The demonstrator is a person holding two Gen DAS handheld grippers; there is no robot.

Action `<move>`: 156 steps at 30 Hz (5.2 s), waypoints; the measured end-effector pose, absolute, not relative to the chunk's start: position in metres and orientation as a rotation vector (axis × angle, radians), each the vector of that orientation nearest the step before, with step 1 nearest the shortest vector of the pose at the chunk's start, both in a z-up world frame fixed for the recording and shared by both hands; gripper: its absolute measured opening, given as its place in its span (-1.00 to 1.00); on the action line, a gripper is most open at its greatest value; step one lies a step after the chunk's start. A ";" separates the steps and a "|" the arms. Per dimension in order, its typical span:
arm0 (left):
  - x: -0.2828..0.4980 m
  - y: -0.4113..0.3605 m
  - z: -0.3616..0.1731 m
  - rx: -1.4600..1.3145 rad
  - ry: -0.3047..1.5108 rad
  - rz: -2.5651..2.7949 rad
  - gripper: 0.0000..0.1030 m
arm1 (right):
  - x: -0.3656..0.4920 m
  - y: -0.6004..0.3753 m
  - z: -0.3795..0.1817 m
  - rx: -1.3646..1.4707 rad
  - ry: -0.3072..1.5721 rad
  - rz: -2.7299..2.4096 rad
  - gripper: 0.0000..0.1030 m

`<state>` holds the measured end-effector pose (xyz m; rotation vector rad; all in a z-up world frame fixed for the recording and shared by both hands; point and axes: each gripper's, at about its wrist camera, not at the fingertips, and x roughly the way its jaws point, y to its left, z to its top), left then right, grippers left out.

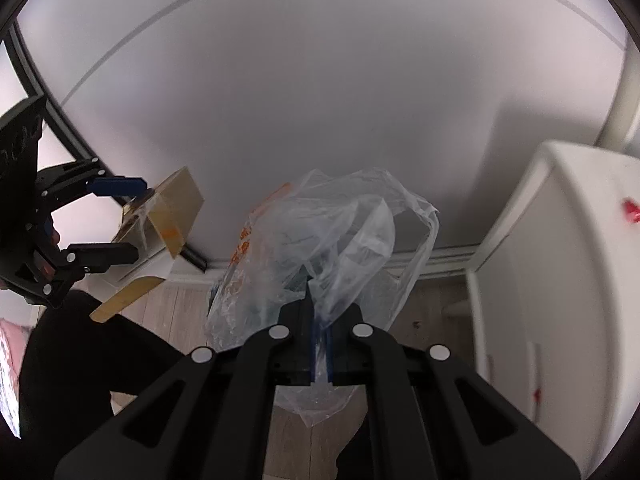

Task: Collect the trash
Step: 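Carry the gold wrapper and plastic film over the trash bin with both grippers, then open both grippers to drop the wrapper and film into the bin, then move both open tools back over the nightstand, then lower the right gripper onto the white tissue and close on it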

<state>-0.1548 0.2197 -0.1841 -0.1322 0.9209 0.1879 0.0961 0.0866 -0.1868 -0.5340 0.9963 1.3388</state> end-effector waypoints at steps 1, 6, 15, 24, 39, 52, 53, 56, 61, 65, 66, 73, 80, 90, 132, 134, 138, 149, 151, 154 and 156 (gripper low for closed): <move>-0.154 0.220 -0.194 -0.143 0.935 0.185 0.35 | 0.088 0.091 -0.196 -0.548 1.001 1.351 -0.89; -0.151 0.221 -0.227 -0.164 0.985 0.180 0.35 | 0.086 0.105 -0.237 -0.603 1.063 1.378 -0.89; -0.147 0.226 -0.290 -0.247 1.046 0.190 0.35 | 0.089 0.139 -0.286 -0.688 1.120 1.423 -0.89; -0.137 0.241 -0.334 -0.287 1.114 0.187 0.35 | 0.069 0.174 -0.306 -0.838 1.108 1.468 -0.89; -0.126 0.256 -0.379 -0.282 1.182 0.170 0.35 | 0.057 0.186 -0.335 -0.916 1.114 1.472 -0.90; -0.136 0.245 -0.359 -0.230 1.134 0.202 0.89 | 0.053 0.170 -0.328 -0.959 0.992 1.478 0.61; -0.135 0.246 -0.358 -0.232 1.128 0.204 0.89 | 0.053 0.168 -0.326 -0.958 0.983 1.478 0.66; -0.136 0.247 -0.348 -0.236 1.100 0.220 0.89 | 0.057 0.159 -0.313 -0.935 0.951 1.469 0.79; -0.143 0.249 -0.319 -0.266 1.022 0.225 0.89 | 0.071 0.140 -0.266 -0.757 0.950 1.456 0.79; -0.145 0.246 -0.288 -0.273 0.954 0.244 0.89 | 0.081 0.110 -0.207 -0.592 0.910 1.441 0.79; -0.144 0.245 -0.283 -0.277 0.942 0.244 0.89 | 0.082 0.105 -0.198 -0.569 0.896 1.433 0.79; -0.126 0.218 -0.208 -0.218 0.834 0.188 0.89 | 0.120 0.043 -0.115 -0.398 0.796 1.313 0.79; -0.085 0.183 -0.149 -0.136 0.765 0.115 0.89 | 0.168 -0.015 -0.071 -0.310 0.744 1.135 0.79; -0.022 0.124 -0.094 -0.022 0.712 -0.020 0.89 | 0.233 -0.081 -0.034 -0.166 0.717 0.942 0.79; 0.298 0.100 -0.100 0.116 0.749 -0.271 0.89 | 0.486 -0.058 -0.105 -0.181 0.874 0.754 0.79; 0.304 0.102 -0.104 0.106 0.750 -0.277 0.89 | 0.490 -0.056 -0.111 -0.189 0.883 0.757 0.79; 0.311 0.104 -0.110 0.091 0.750 -0.293 0.89 | 0.497 -0.055 -0.116 -0.198 0.896 0.760 0.79; 0.317 0.106 -0.116 0.099 0.748 -0.310 0.89 | 0.499 -0.048 -0.119 -0.257 0.859 0.712 0.78; 0.313 0.110 -0.113 0.102 0.747 -0.306 0.89 | 0.498 -0.045 -0.119 -0.276 0.854 0.705 0.33; 0.312 0.113 -0.112 0.099 0.746 -0.299 0.89 | 0.498 -0.045 -0.118 -0.279 0.848 0.690 0.29; 0.309 0.117 -0.112 0.095 0.745 -0.295 0.89 | 0.498 -0.046 -0.119 -0.285 0.850 0.681 0.19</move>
